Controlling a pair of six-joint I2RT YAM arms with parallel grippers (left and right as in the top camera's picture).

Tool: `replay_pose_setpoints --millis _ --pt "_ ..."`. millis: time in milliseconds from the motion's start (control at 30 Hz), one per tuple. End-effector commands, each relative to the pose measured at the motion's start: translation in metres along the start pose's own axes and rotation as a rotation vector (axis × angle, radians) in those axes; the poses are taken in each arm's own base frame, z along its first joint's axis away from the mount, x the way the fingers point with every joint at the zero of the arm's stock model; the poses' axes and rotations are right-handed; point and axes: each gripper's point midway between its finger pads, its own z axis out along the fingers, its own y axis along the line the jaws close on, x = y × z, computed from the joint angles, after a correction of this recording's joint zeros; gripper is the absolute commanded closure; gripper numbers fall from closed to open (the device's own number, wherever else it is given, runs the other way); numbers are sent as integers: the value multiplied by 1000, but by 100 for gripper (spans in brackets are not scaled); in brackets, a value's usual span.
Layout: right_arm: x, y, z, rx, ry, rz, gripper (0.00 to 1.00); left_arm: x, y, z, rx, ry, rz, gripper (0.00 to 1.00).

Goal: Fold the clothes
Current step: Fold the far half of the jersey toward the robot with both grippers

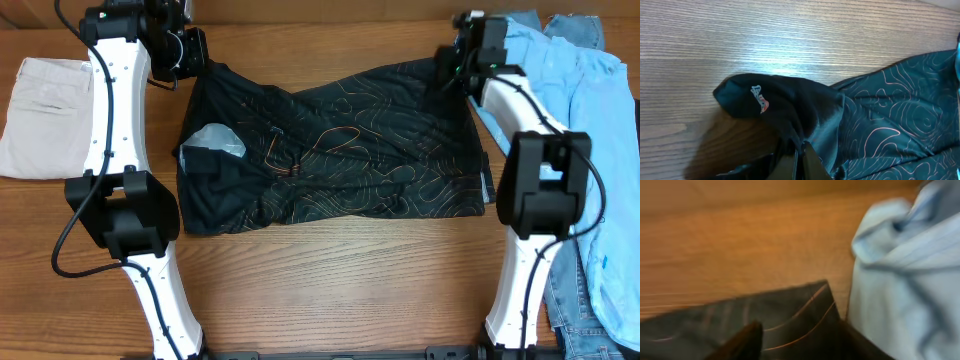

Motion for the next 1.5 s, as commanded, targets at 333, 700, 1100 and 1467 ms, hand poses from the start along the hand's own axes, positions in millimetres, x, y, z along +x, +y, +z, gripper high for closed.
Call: replay_pose_setpoints --millis 333,700,1100,1467 --pt "10 0 40 -11 6 -2 34 -3 -3 -4 14 -13 22 96" --pt "1 3 41 -16 -33 -22 40 -2 -2 -3 14 -9 20 96" --pt "1 -3 41 24 -36 -13 87 -2 -2 -3 14 -9 20 96" --pt "-51 -14 -19 102 -101 32 94 0 -1 -3 12 -2 16 96"
